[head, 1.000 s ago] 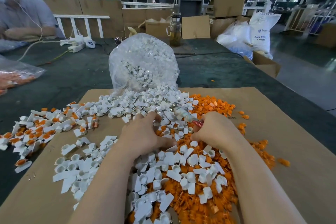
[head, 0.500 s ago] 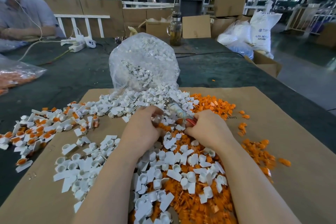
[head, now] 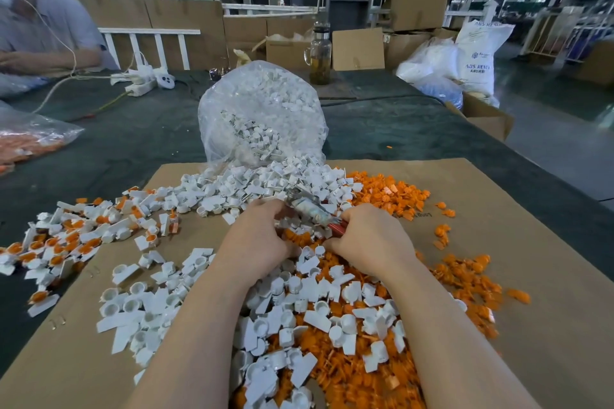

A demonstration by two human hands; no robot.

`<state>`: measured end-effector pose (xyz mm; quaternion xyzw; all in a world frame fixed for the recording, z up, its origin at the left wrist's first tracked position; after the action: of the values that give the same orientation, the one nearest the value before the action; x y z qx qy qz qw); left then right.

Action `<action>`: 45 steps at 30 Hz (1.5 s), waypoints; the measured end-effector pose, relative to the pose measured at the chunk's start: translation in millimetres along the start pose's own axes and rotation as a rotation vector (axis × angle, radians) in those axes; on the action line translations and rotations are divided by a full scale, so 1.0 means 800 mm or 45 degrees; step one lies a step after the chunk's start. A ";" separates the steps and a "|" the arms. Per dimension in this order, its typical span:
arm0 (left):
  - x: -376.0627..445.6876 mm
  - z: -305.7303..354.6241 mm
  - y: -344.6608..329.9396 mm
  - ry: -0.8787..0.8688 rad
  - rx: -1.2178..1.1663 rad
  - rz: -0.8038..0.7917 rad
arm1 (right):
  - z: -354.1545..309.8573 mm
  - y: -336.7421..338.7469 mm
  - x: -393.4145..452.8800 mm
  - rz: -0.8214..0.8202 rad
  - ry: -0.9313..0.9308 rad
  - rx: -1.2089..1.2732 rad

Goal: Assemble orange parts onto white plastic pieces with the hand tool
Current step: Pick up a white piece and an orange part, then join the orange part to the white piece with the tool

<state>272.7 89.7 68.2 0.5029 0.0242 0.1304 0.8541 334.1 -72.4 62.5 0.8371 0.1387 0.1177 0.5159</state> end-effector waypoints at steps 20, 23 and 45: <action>-0.003 -0.001 0.003 0.101 -0.189 -0.051 | 0.000 0.017 -0.005 0.191 0.000 0.281; -0.002 -0.005 0.002 0.135 -0.127 -0.005 | -0.001 0.019 -0.005 0.209 0.011 0.411; -0.010 0.006 0.017 0.159 -0.845 0.119 | -0.015 0.024 -0.011 0.352 0.211 0.832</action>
<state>263.5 89.6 81.8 0.1890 0.0096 0.2006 0.9612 324.4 -74.0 84.7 0.9563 0.0957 0.2031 0.1873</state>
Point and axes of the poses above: each hand's wrist, its own x-axis towards the middle knuckle, its own y-axis out of the back of the hand, z = x × y, the point moved 3 cm from there along x, towards the middle knuckle, and after that the axes turned 6 degrees about x, right-handed, at the moved point
